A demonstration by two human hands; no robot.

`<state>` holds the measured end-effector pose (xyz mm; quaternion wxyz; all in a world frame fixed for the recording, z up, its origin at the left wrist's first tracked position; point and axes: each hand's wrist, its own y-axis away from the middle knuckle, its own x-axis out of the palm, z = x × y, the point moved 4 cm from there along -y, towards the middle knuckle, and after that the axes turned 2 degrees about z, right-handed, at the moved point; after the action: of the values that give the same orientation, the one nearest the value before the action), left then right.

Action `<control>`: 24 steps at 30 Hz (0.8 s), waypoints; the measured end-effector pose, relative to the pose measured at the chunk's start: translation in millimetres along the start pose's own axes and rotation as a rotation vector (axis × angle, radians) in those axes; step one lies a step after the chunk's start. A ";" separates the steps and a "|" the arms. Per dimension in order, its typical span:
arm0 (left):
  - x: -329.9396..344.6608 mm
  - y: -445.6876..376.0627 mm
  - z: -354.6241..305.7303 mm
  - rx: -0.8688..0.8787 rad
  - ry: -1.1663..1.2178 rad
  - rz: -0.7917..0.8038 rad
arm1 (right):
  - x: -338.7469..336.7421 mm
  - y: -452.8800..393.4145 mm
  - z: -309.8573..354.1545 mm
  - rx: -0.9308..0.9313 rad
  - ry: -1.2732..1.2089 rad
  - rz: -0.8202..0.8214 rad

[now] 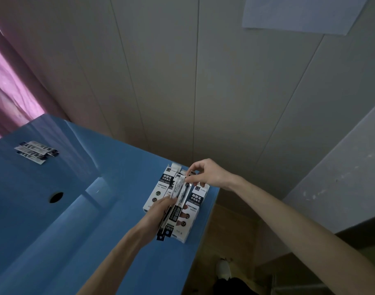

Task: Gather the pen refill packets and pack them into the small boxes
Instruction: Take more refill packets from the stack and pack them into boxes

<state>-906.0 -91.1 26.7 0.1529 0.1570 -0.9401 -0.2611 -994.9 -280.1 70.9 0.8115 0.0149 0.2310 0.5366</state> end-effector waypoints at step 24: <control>-23.9 -12.5 4.5 0.101 0.422 0.070 | 6.8 -4.9 53.5 -0.234 0.174 0.057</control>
<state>-883.3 -90.3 11.3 0.3471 0.1828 -0.9040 -0.1698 -967.6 -264.3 114.9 0.7690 -0.1200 0.2357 0.5819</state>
